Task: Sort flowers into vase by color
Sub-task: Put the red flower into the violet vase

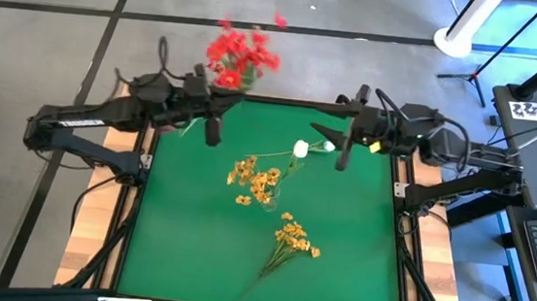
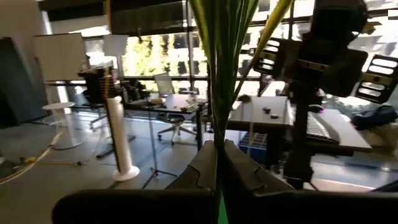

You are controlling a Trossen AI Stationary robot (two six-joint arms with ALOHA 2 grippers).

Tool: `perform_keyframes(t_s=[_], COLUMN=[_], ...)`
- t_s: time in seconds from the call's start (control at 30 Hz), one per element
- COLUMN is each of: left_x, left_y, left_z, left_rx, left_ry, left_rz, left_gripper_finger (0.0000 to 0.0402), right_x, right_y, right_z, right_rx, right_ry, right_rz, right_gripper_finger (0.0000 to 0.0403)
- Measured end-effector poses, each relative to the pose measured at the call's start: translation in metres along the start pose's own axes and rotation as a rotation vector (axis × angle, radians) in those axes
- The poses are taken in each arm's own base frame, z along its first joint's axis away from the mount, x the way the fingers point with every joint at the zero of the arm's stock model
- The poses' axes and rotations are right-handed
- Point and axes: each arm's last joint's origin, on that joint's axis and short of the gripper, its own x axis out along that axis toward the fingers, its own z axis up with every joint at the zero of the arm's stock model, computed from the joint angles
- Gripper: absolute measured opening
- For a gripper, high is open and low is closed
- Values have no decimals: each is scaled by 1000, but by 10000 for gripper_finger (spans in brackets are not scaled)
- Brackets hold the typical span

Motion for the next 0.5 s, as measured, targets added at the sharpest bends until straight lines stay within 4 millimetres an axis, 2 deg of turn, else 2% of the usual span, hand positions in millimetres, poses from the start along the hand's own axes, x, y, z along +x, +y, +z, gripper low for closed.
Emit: perform_keyframes(t_s=[0.1,0.2,0.4,0.5], left_x=[-15,-27,-53,-67], left_y=[5,9,17,20], left_z=[1,-11,-61,-80], left_rx=[12,21,-36,-24], left_ry=[0,-9,-142,-198], left_rz=[60,114,164,192], left_gripper_finger=[1,1,0,0], right_x=[-12,-16,-14,-12], right_y=[-3,-3,0,2], right_z=[-3,-8,-21,-28], right_rx=[11,16,12,14], right_ry=[66,127,175,197], right_rz=[-5,-3,5,8], right_gripper_finger=[192,194,180,176])
